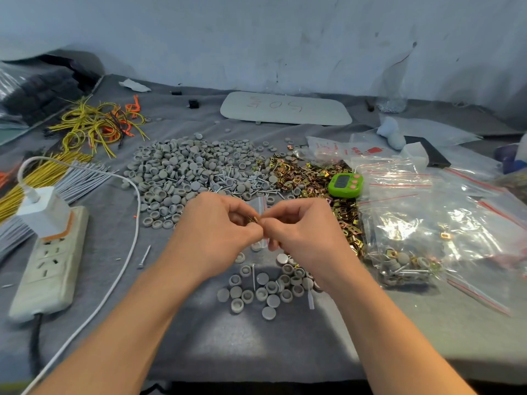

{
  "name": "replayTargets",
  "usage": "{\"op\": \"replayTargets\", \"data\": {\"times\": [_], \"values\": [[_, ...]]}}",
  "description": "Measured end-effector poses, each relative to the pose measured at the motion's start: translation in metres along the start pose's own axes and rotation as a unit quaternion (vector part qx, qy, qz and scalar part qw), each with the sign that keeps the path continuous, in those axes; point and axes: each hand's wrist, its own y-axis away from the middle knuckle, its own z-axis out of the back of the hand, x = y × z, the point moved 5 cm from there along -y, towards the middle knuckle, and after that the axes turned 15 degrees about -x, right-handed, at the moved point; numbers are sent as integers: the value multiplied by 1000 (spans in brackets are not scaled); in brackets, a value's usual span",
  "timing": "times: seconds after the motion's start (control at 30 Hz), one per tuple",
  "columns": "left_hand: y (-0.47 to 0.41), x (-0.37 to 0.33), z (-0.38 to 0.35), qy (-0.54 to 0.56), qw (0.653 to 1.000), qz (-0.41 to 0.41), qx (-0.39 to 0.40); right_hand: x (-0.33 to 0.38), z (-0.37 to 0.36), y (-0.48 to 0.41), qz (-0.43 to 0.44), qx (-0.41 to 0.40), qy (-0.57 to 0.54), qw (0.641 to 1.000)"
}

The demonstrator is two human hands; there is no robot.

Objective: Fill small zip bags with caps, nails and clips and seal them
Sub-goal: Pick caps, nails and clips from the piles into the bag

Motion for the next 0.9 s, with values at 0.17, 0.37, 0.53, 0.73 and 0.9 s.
{"op": "replayTargets", "data": {"times": [0.17,0.37,0.53,0.73,0.9], "values": [[1,-9,-3,16,999,-23,19,13,3,5,86,-25,21,996],[3,-6,-4,39,993,-5,109,12,5,4,56,-15,62,996],[2,-8,-4,8,994,-42,97,2,11,0,-11,-58,41,997],[2,-11,0,11,998,-62,8,-4,18,-4,-72,-48,-42,995],[1,-10,1,33,998,-51,-15,-10,13,-4,-126,-24,-112,985]]}}
